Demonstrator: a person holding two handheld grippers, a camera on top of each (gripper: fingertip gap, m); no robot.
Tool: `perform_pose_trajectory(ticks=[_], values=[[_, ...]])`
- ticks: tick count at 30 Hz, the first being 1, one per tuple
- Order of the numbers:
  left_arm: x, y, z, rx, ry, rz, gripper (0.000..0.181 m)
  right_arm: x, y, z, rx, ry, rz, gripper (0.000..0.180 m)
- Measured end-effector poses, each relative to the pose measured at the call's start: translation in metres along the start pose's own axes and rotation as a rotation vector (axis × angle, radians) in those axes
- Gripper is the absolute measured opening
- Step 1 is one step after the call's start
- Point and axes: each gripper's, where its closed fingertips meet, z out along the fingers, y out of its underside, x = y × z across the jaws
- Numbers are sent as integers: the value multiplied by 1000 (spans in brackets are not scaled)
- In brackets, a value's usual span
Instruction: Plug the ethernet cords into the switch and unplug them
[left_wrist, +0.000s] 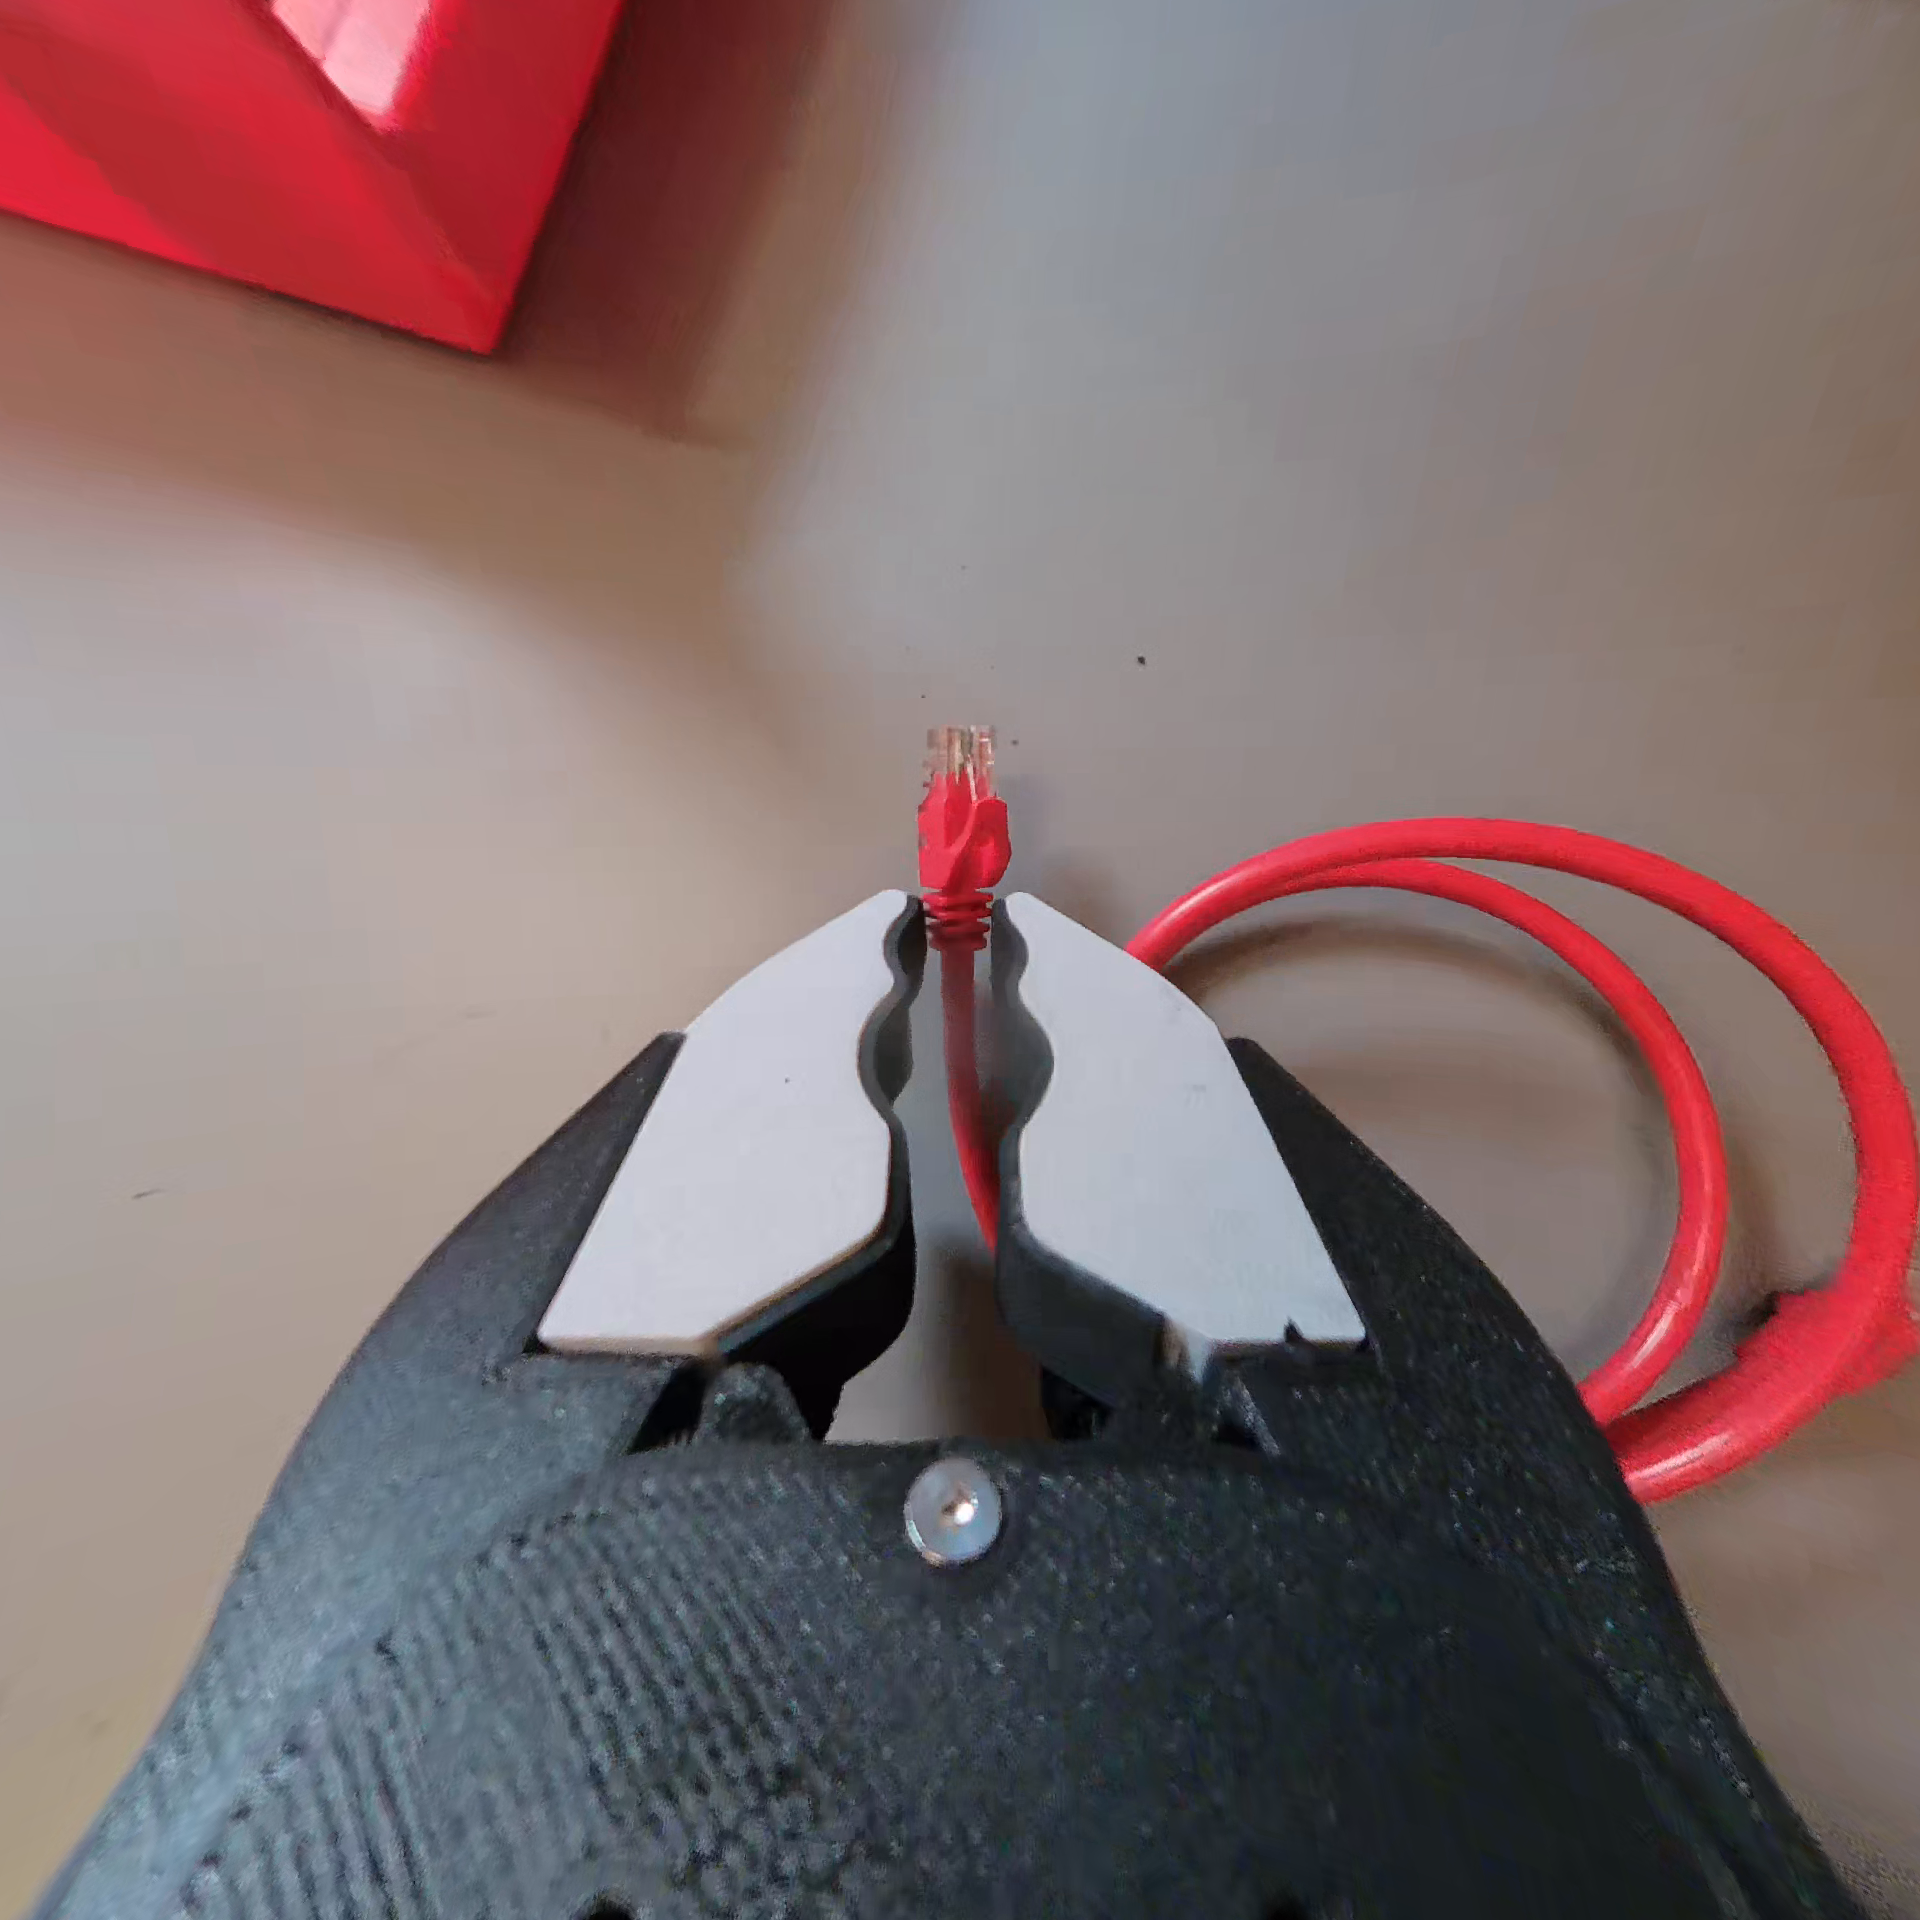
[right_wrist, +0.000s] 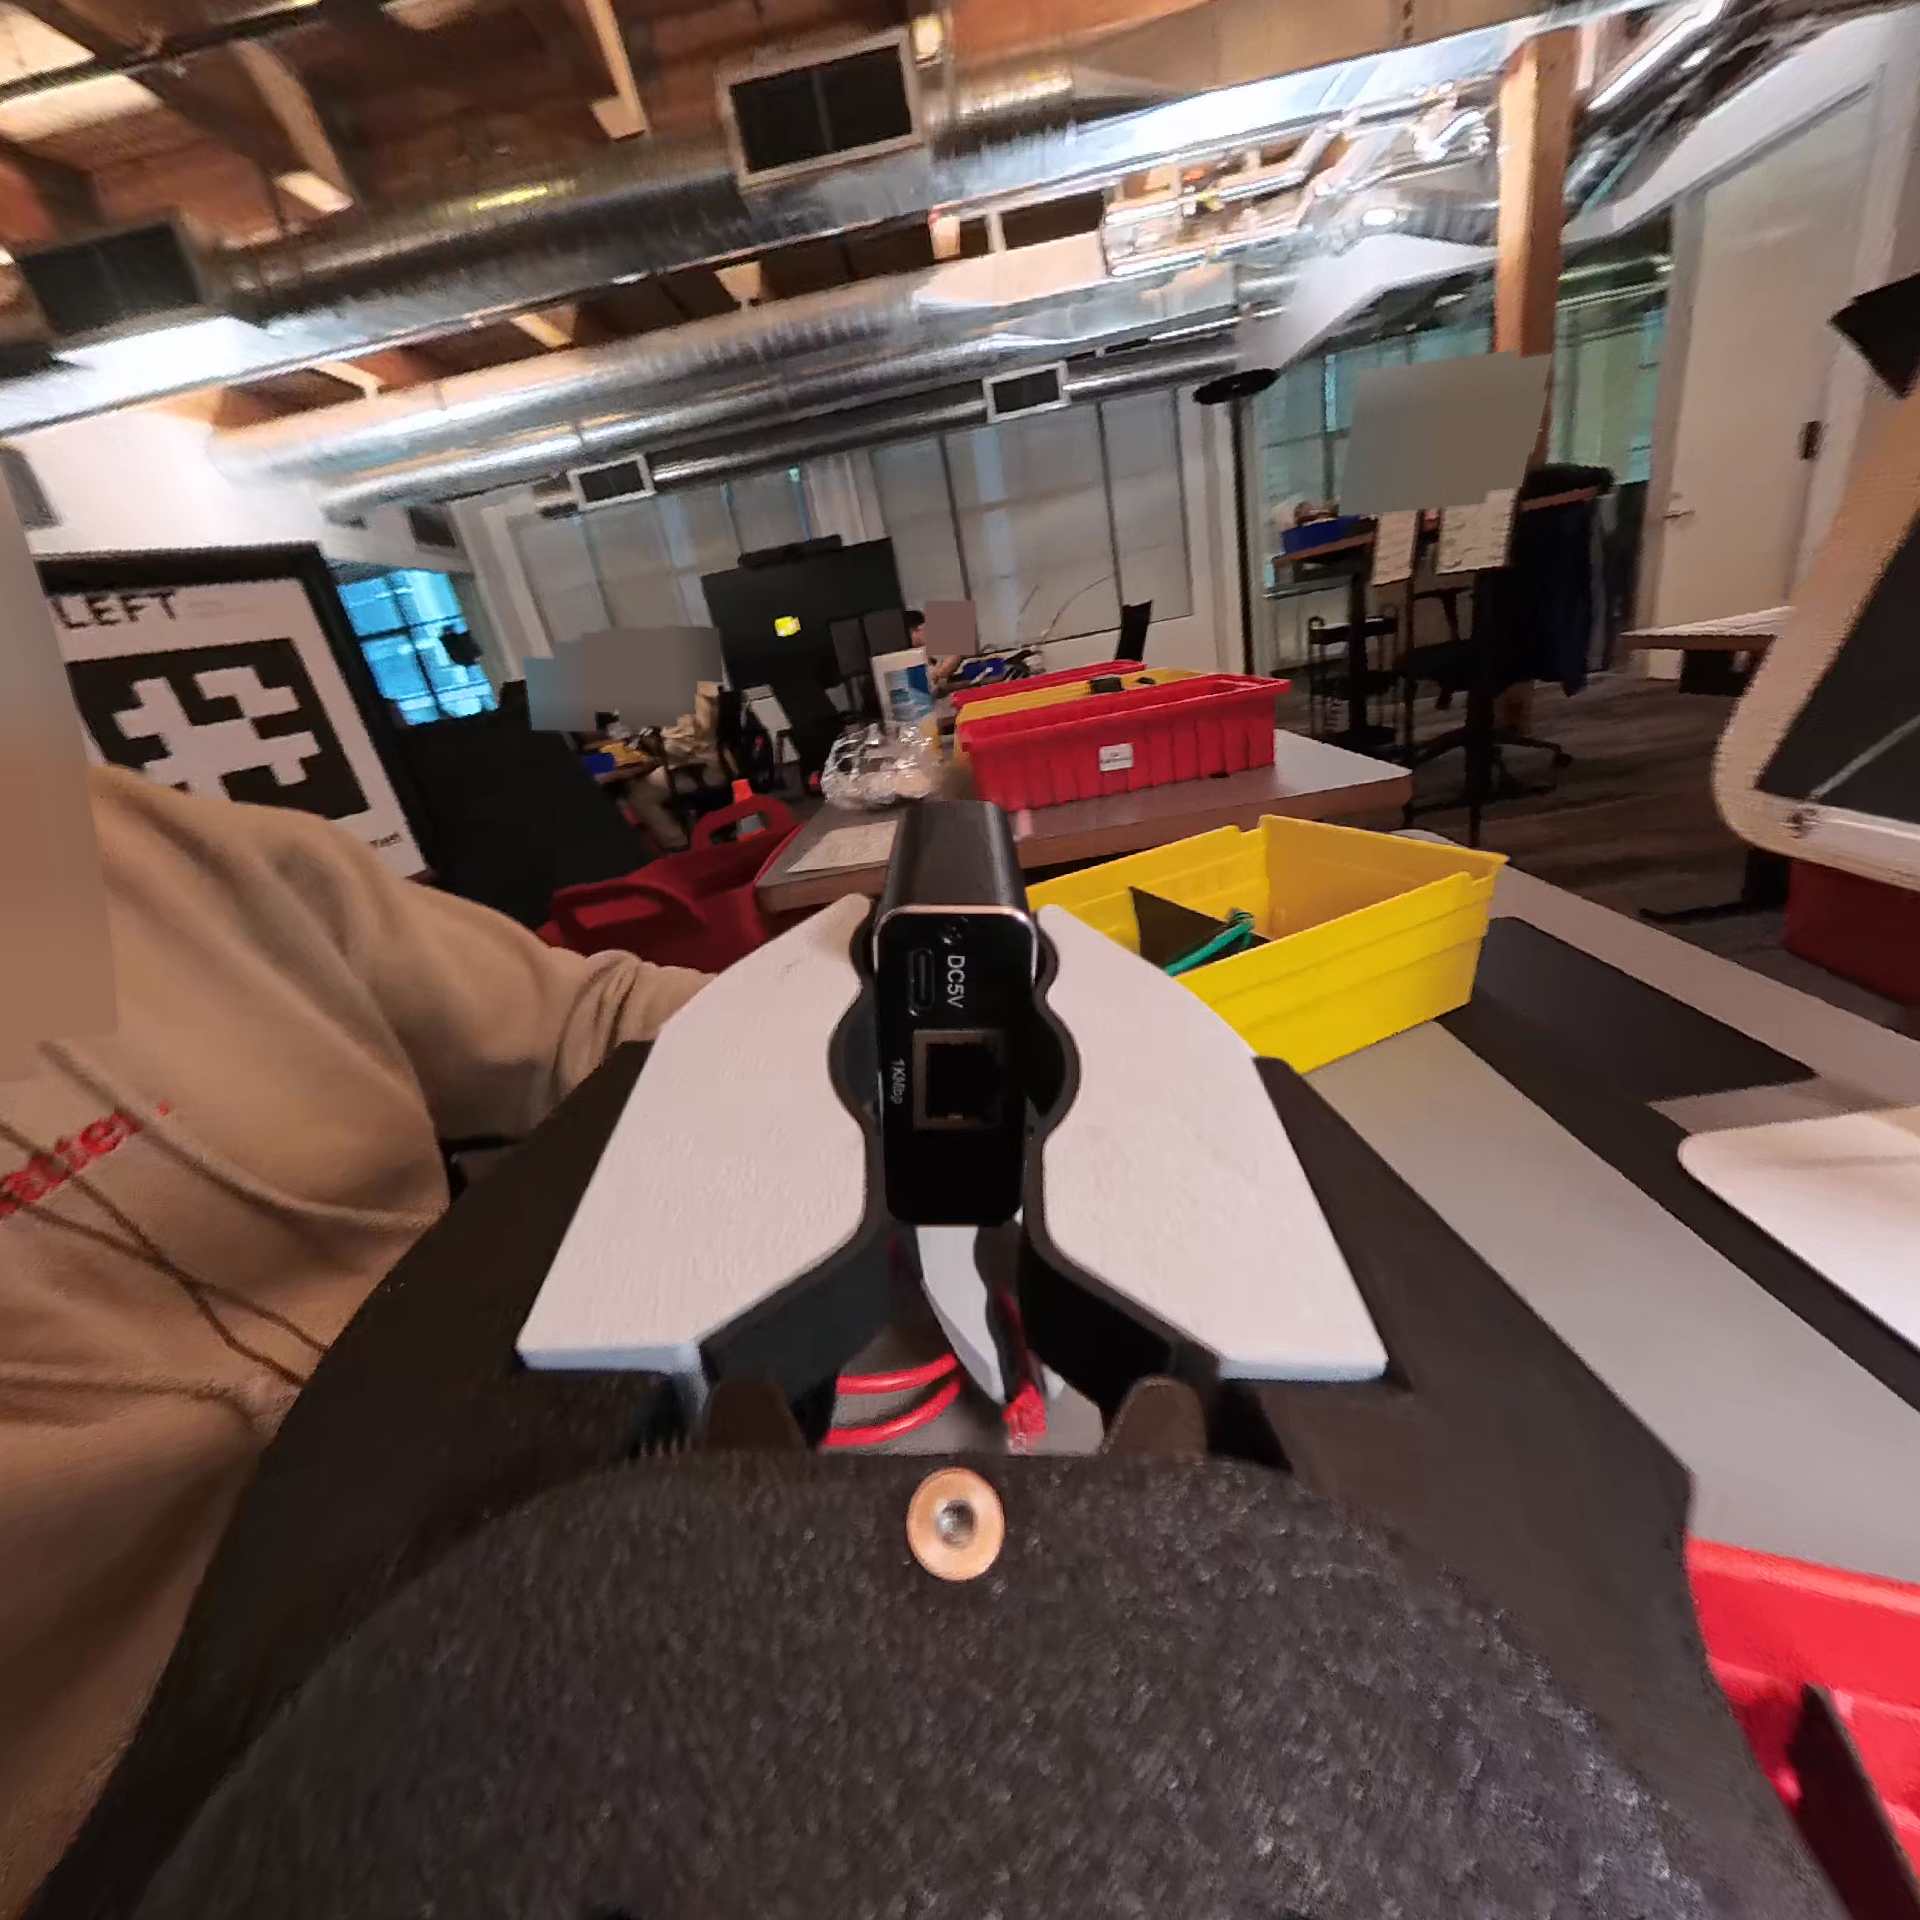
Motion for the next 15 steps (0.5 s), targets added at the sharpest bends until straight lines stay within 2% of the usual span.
perform_pose_trajectory(ticks=[1,5,8,11,15], values=[[-3,1,0,-3,-43,0,15,-4,3,2,-6,-32,1,24],[-5,0,-1,-1,-109,-20,24,-16,17,12,-31,-131,9,24],[-5,2,1,-33,-124,-13,26,-18,24,17,-54,-137,13,24],[-3,7,7,-68,-134,0,24,-17,26,18,-65,-122,3,24],[-5,6,9,-58,-159,15,12,-17,22,15,-55,-115,-5,24]])
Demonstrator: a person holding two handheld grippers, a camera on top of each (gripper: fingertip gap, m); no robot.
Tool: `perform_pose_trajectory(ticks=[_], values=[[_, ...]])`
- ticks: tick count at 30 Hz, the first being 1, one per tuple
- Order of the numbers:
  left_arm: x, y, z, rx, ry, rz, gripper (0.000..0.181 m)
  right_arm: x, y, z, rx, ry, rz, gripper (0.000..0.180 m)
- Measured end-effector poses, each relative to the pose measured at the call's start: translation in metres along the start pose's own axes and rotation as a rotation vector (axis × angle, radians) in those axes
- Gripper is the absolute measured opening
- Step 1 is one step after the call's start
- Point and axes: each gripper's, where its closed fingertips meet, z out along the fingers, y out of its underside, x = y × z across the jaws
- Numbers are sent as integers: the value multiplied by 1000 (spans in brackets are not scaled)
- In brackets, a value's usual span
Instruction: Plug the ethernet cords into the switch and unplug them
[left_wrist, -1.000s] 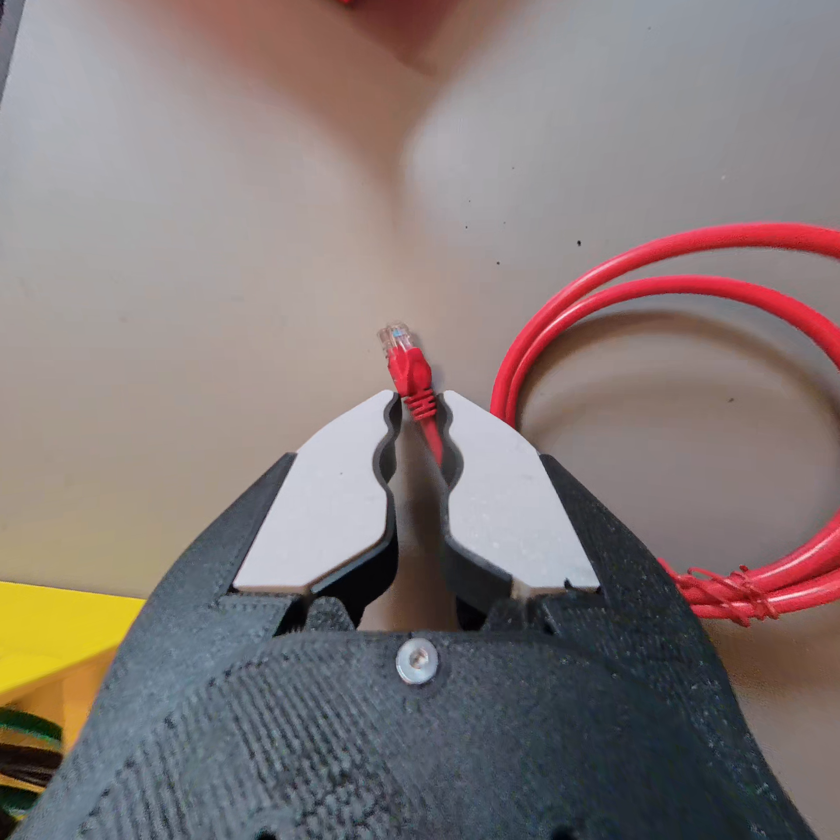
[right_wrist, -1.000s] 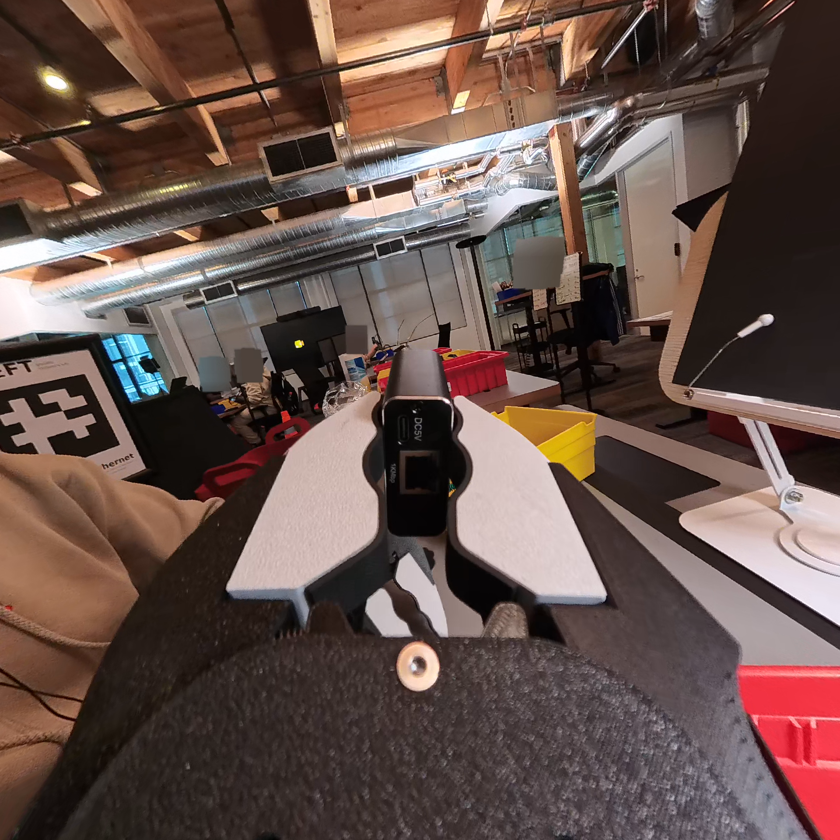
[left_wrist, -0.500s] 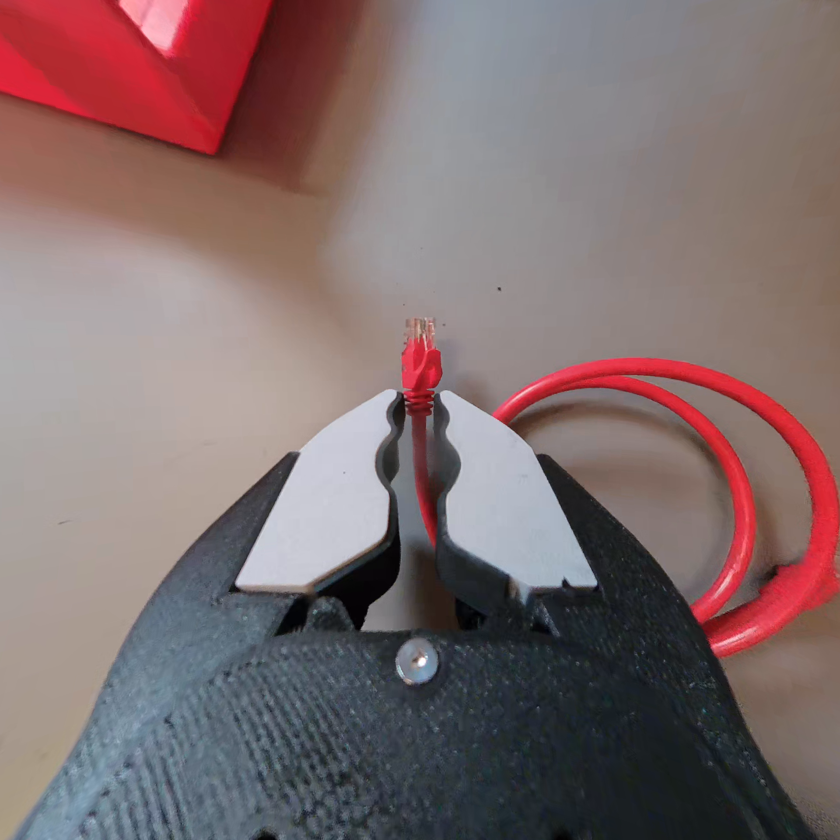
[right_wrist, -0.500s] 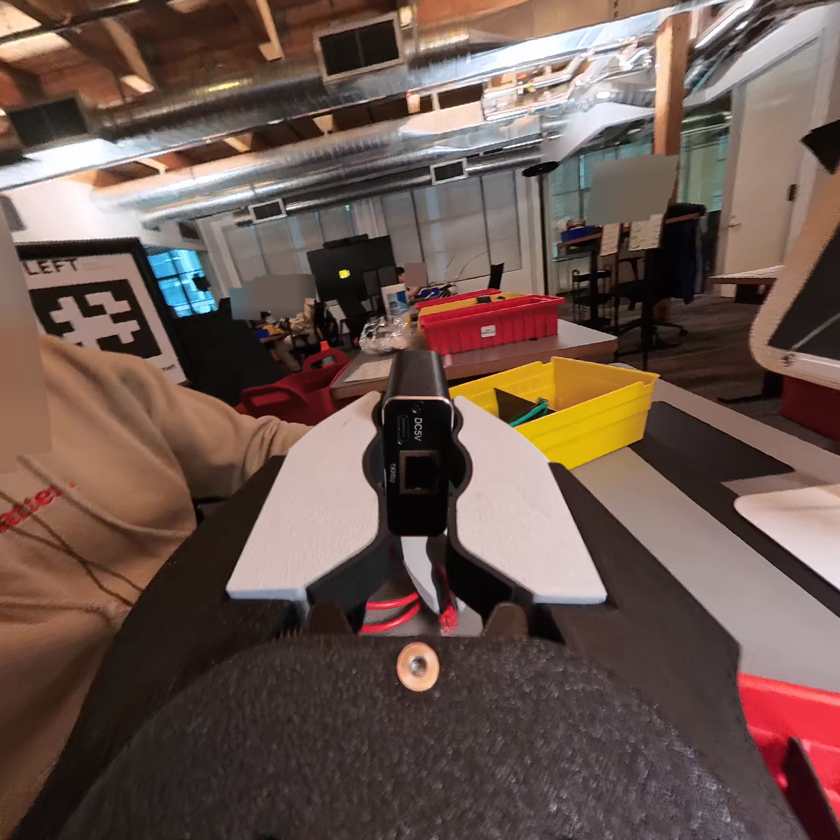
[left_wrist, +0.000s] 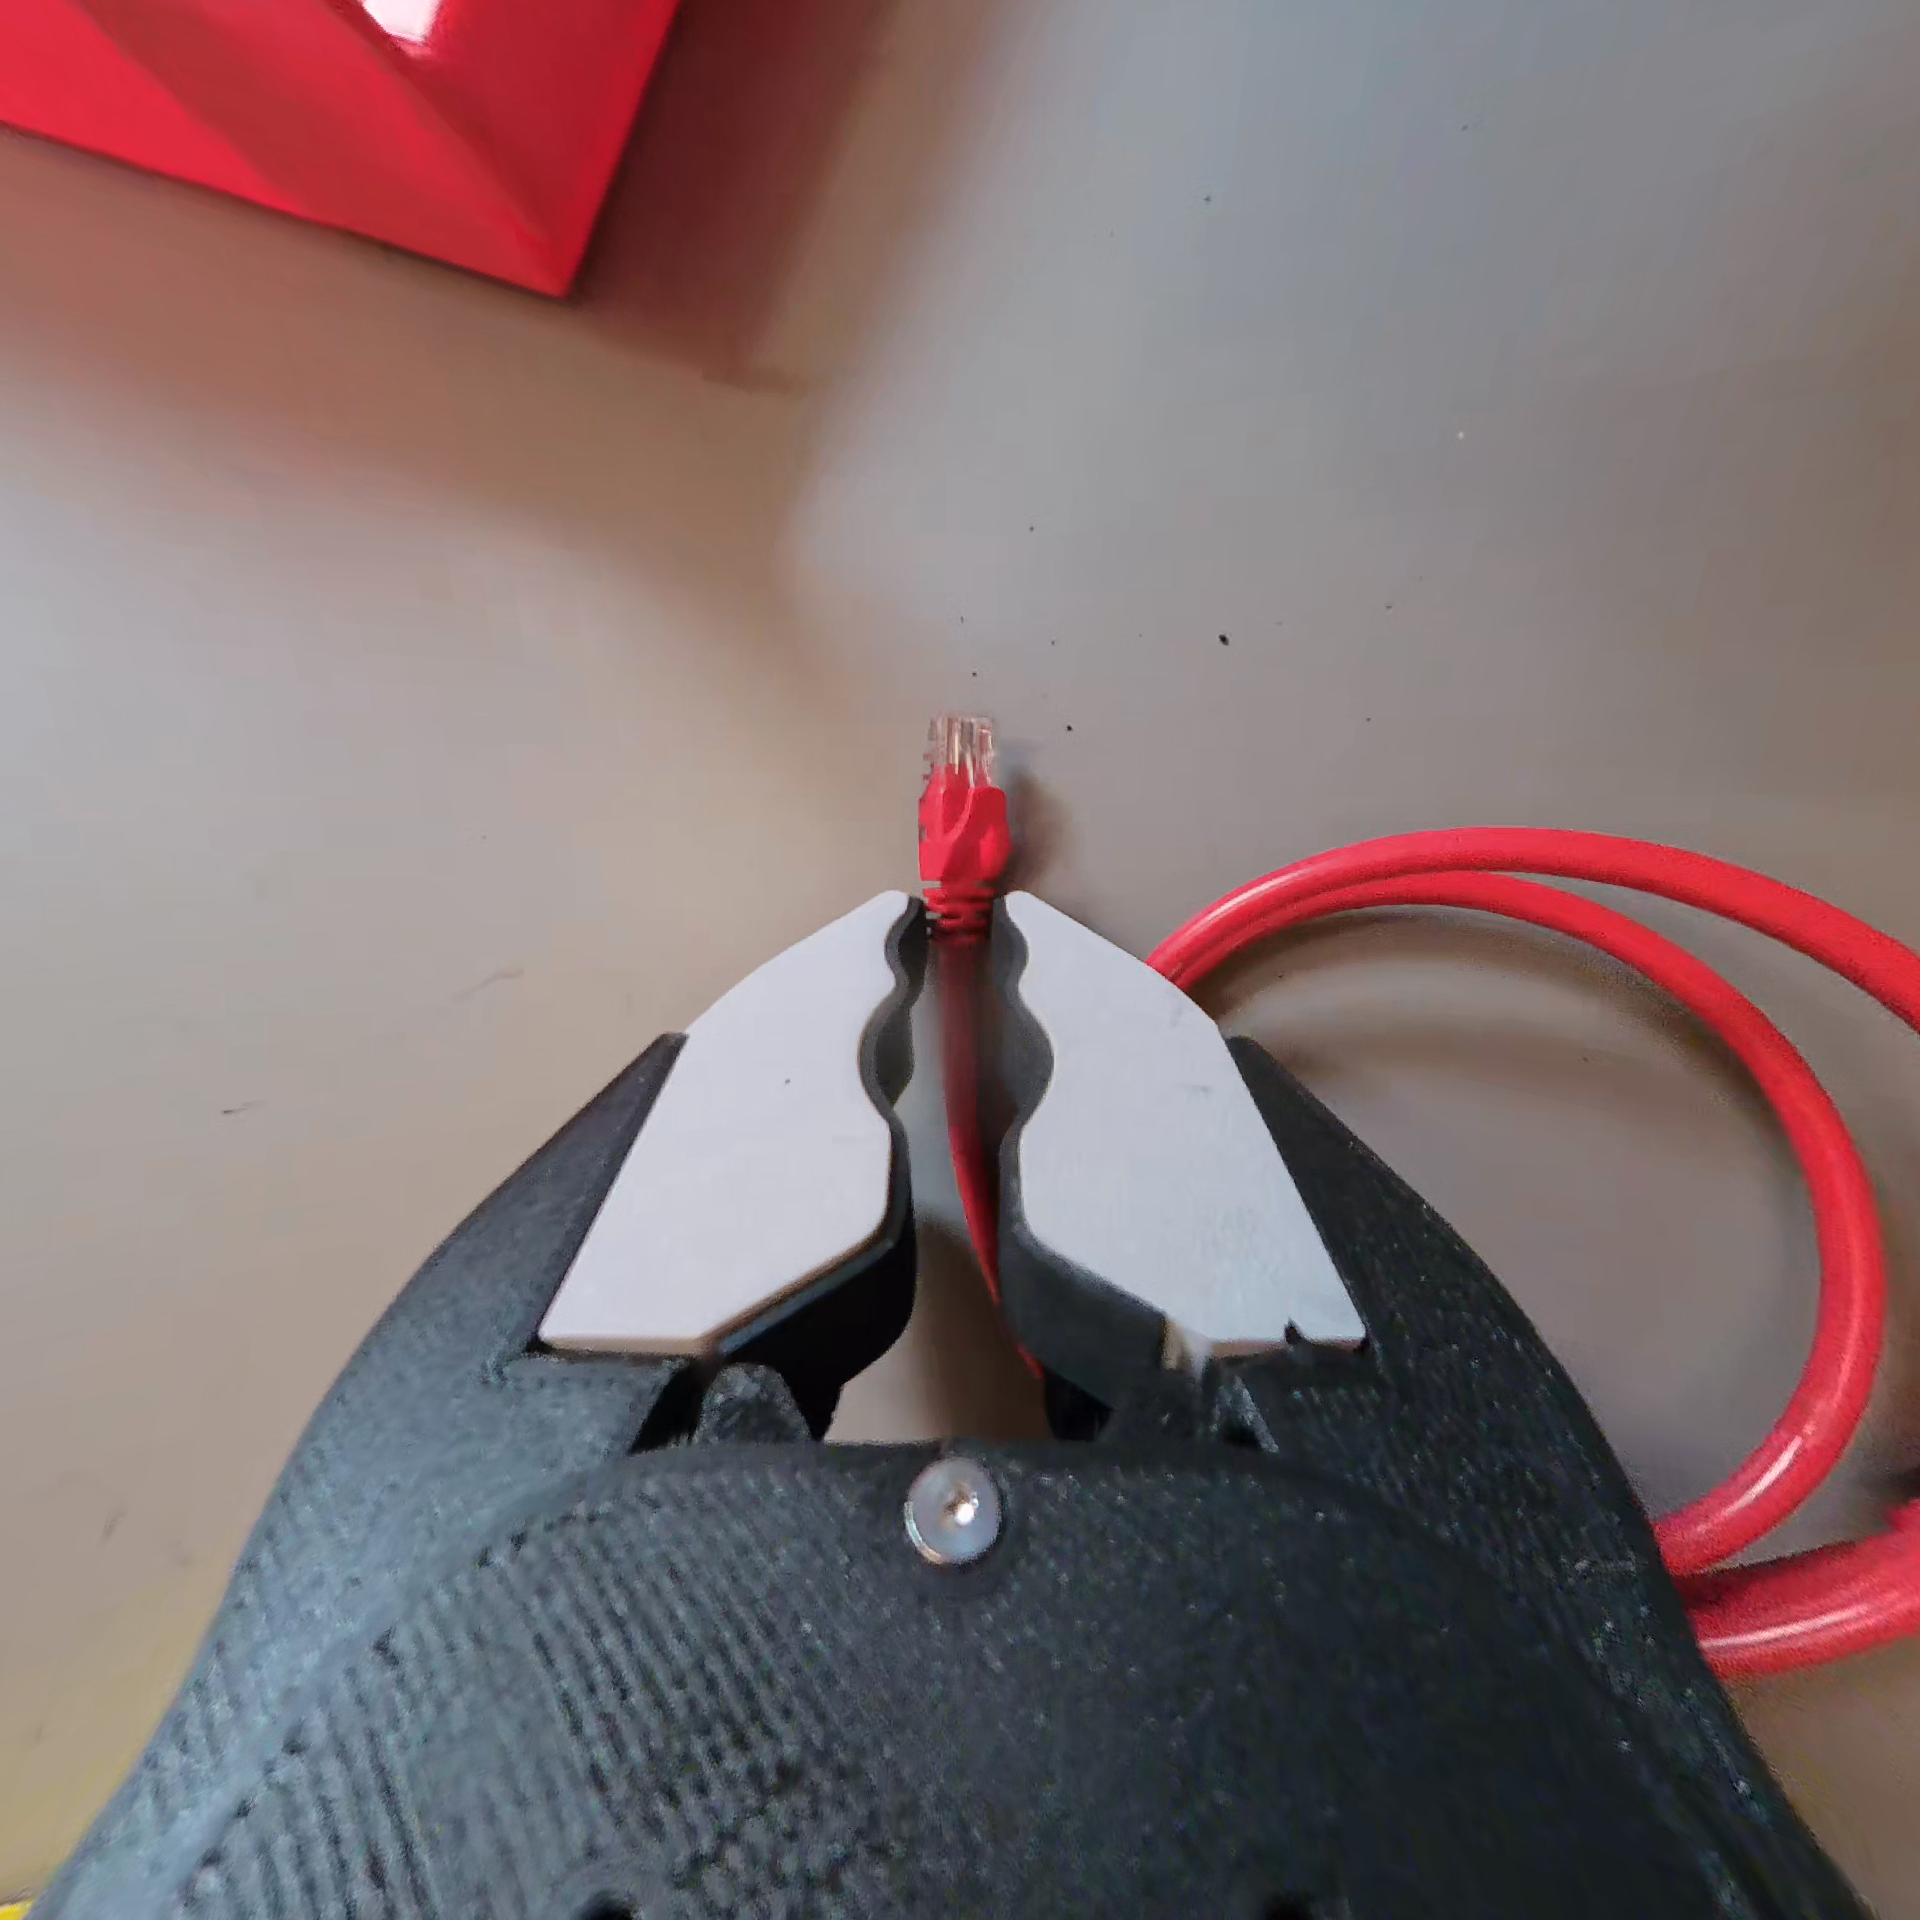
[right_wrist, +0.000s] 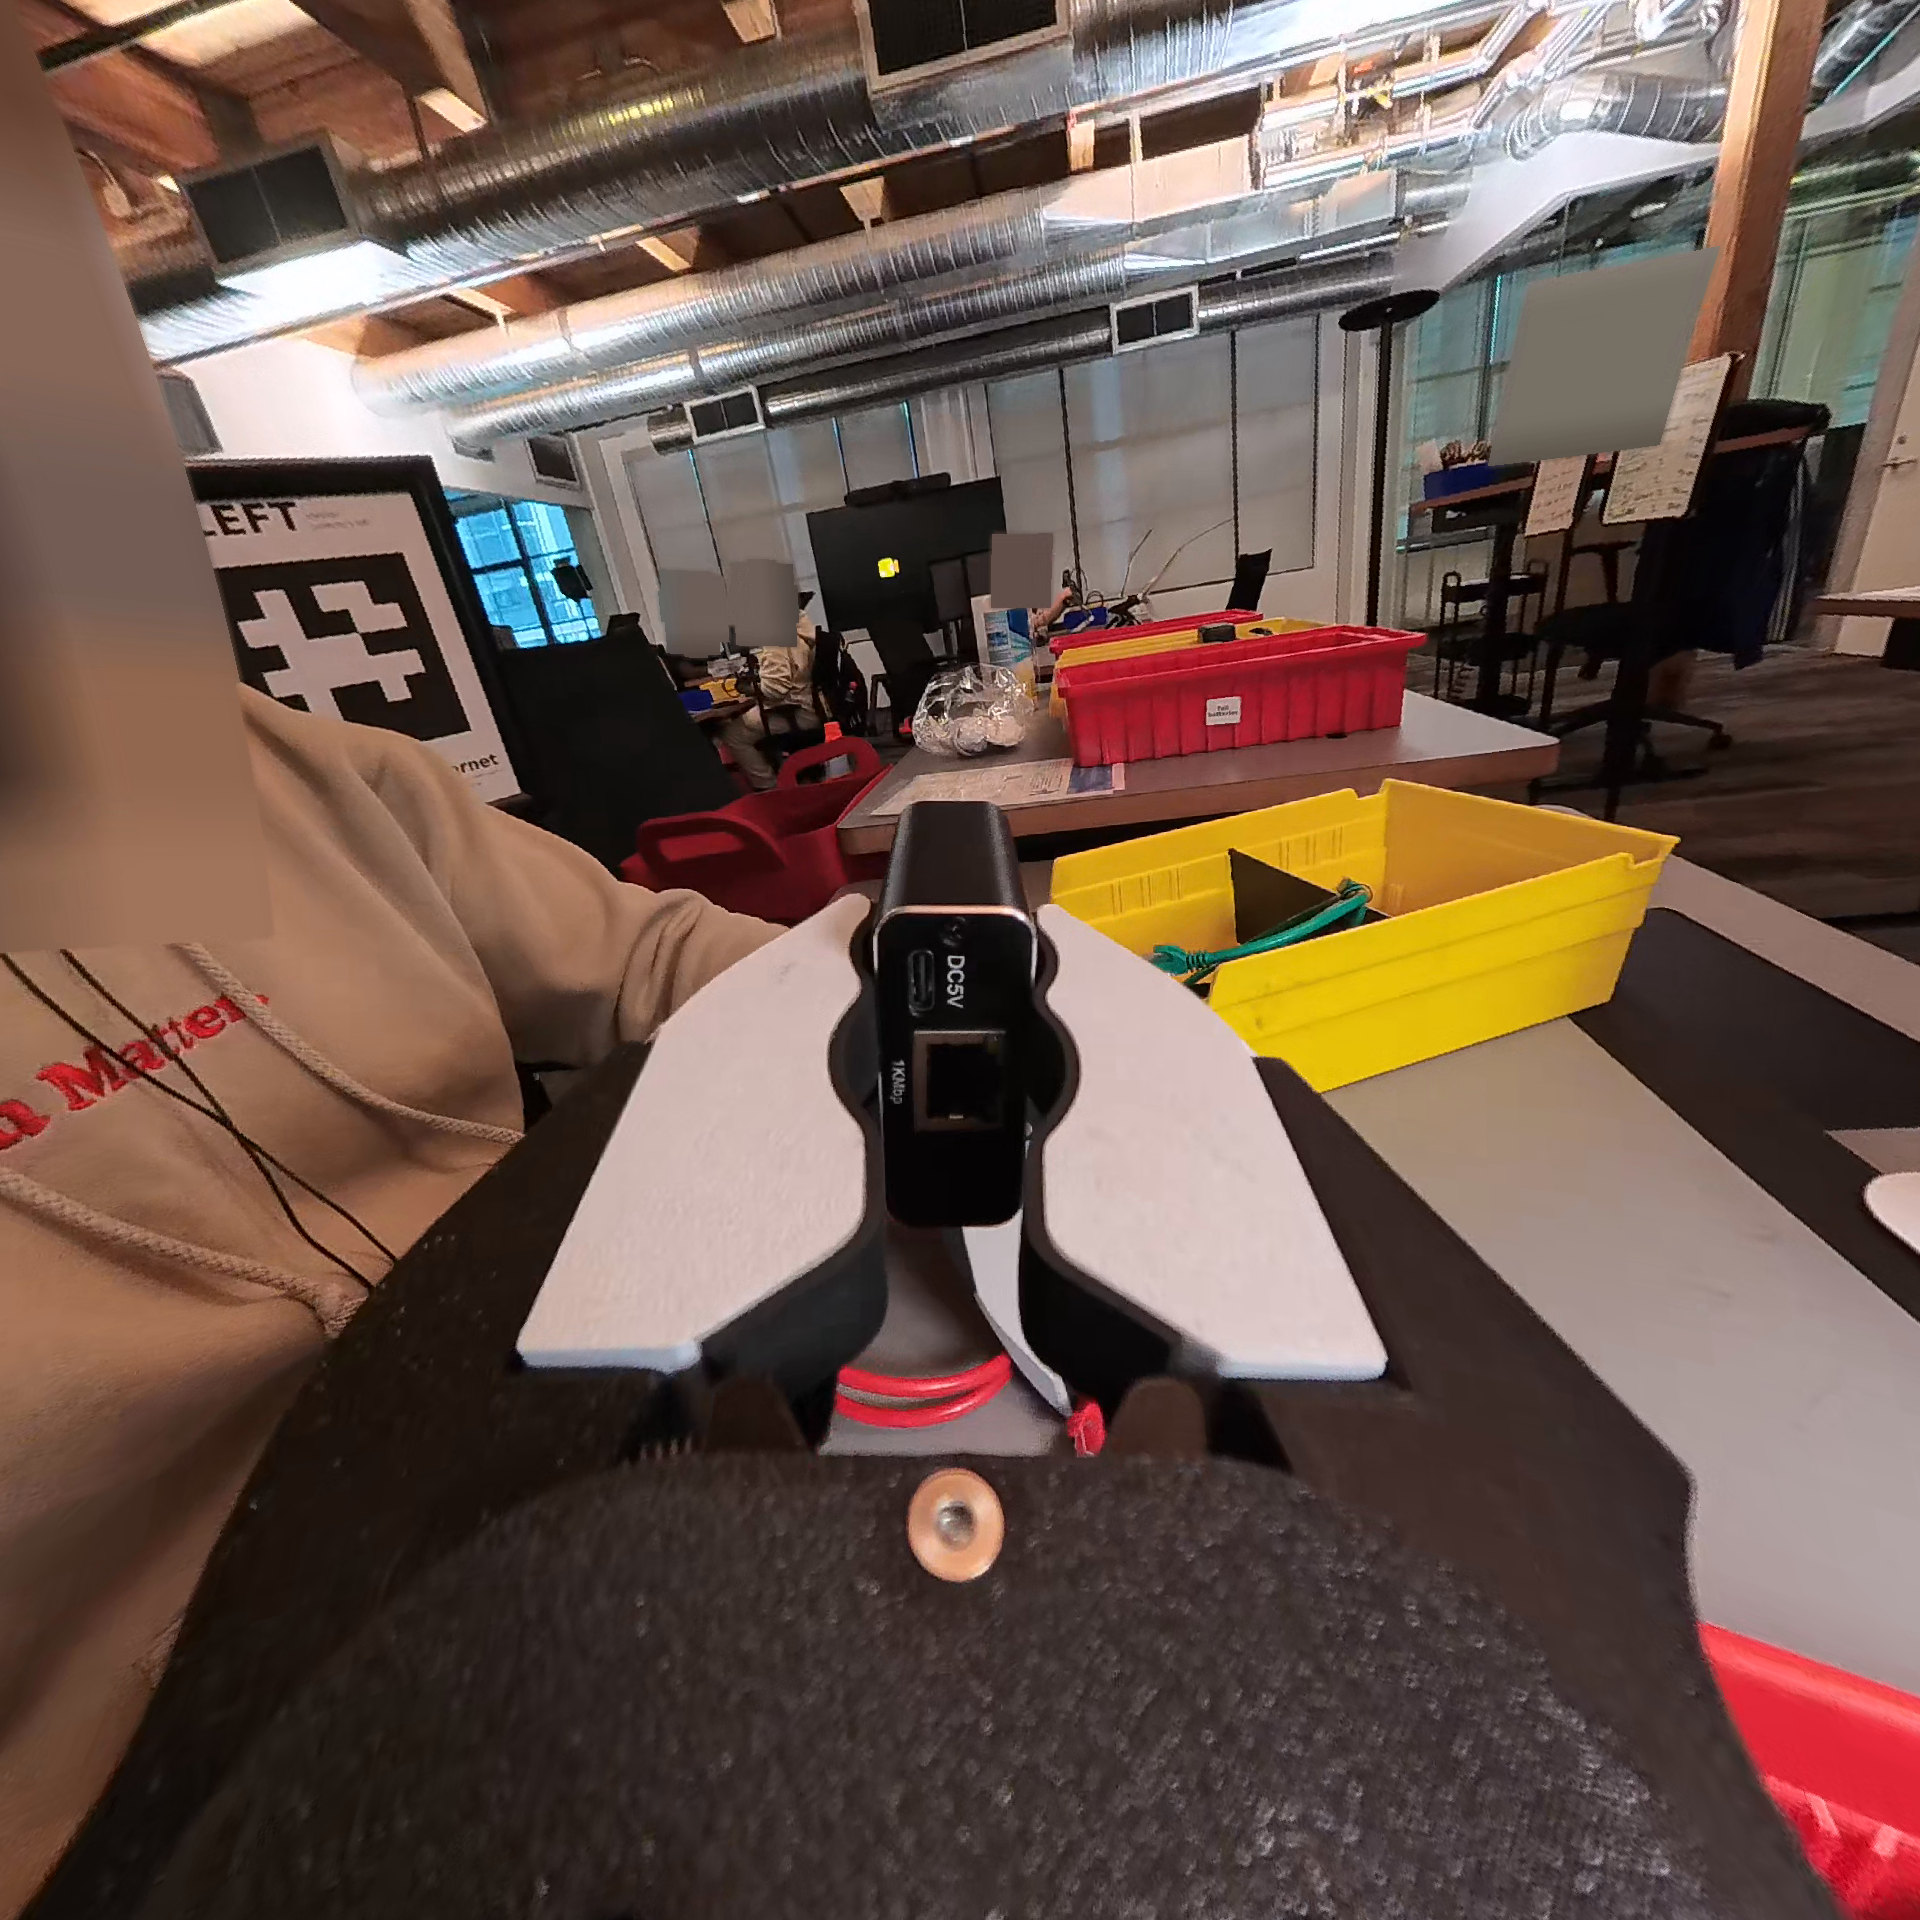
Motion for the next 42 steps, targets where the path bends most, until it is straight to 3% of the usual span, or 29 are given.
perform_pose_trajectory(ticks=[5,9,15,18,22,25,30,34,38,42], values=[[4,-12,-6,100,103,-120,11,1,4,-3,-41,20,-45,24],[21,-58,-53,449,447,-327,11,-6,8,-4,-67,-15,-74,24],[54,-110,-130,838,910,-370,11,-30,18,3,-124,-156,-90,24],[67,-120,-140,868,1053,-381,11,-39,29,10,-200,-191,-107,24],[75,-121,-129,823,1119,-417,11,-45,35,14,-241,-222,-100,24],[74,-115,-111,761,1097,-455,11,-41,40,13,-269,-200,-95,24],[52,-82,-48,478,751,-511,12,-28,35,6,-249,-129,-95,24],[30,-55,-53,297,622,-486,11,-23,24,0,-214,-81,-111,24],[13,-26,-58,52,518,-344,11,-21,16,-3,-180,-68,-115,24],[-4,-21,-35,-135,419,-205,12,-20,13,-7,-167,-56,-130,24]])
